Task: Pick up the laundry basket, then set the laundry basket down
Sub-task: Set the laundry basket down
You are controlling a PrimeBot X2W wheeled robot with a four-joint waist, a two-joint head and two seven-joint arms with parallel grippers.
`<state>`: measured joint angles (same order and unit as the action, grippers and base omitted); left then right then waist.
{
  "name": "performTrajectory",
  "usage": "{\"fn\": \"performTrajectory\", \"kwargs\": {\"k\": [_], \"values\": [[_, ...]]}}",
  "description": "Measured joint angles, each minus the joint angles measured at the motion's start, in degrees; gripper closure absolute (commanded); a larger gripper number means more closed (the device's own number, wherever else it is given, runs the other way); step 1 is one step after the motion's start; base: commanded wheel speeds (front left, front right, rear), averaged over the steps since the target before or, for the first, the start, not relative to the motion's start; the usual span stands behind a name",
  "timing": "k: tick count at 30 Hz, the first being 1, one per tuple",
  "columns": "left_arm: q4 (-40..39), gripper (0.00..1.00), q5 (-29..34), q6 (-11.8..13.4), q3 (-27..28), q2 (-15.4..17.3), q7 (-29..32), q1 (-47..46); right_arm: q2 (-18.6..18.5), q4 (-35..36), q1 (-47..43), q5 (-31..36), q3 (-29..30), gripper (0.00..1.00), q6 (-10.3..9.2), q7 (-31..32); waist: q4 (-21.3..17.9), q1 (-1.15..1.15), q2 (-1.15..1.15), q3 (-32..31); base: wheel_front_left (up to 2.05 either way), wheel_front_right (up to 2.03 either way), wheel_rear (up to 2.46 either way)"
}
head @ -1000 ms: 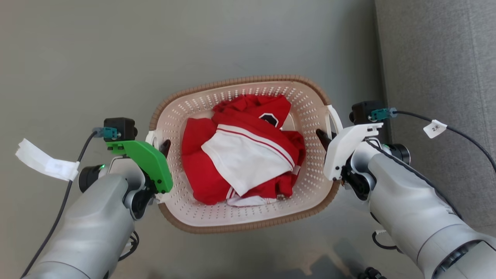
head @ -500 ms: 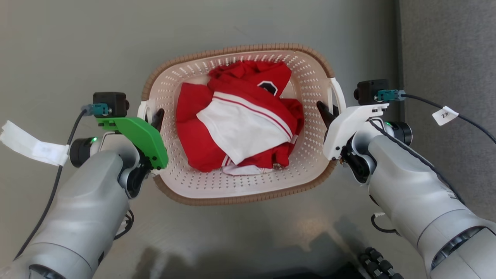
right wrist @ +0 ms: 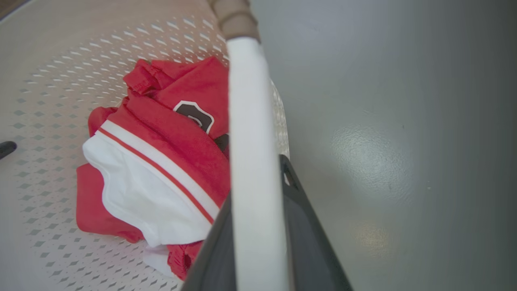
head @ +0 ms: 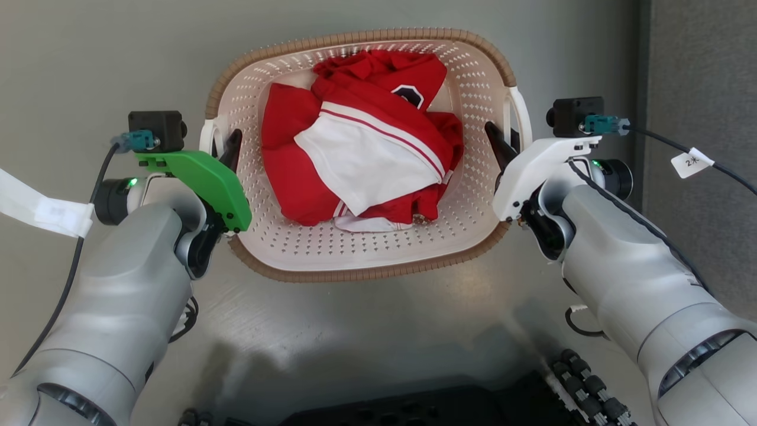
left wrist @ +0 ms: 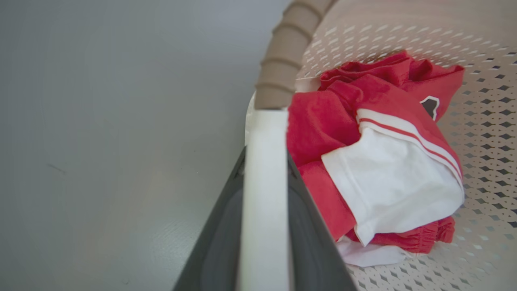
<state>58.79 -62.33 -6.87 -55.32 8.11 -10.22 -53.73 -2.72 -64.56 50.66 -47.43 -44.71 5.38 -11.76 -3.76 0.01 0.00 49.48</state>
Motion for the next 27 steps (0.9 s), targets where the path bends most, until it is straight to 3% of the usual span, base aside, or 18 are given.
{"fn": "performTrajectory", "kwargs": {"k": [19, 20, 21, 22, 27], "values": [[1.56, 1.0, 0.0, -0.01, -1.22, -1.08, -1.46, -1.38, -0.03, -1.12, 0.67, -0.86, -0.01, 1.0, 0.1, -1.32, 0.63, 0.0, 0.0, 3.48, 0.0, 0.0, 0.0], [1.58, 0.84, 0.0, -0.01, -1.34, -1.1, -1.51, -1.54, -0.03, -1.23, 0.73, -1.19, 0.05, 0.77, 0.1, -1.32, 0.64, 0.0, 0.0, 3.53, 0.0, 0.0, 0.0], [1.62, 0.31, 0.0, -0.01, -1.43, -1.14, -1.6, -1.63, -0.05, -1.36, 0.8, -1.45, 0.23, 0.37, 0.08, -1.33, 0.64, 0.0, 0.0, 3.57, 0.0, 0.0, 0.0], [1.67, 0.0, 0.0, -0.15, -1.52, -1.11, -1.94, -1.68, -0.18, -1.45, 0.9, -1.71, 0.58, 0.0, 0.07, -1.36, 0.65, -0.01, 0.0, 3.59, 0.0, 0.0, 0.0], [1.79, 0.0, 0.0, -0.26, -1.89, -1.21, -2.02, -1.76, -0.89, -1.91, 1.81, -2.14, 1.08, 0.0, 0.0, -1.86, 0.73, -0.01, 0.0, 3.56, 0.0, 0.0, 0.0]]}}
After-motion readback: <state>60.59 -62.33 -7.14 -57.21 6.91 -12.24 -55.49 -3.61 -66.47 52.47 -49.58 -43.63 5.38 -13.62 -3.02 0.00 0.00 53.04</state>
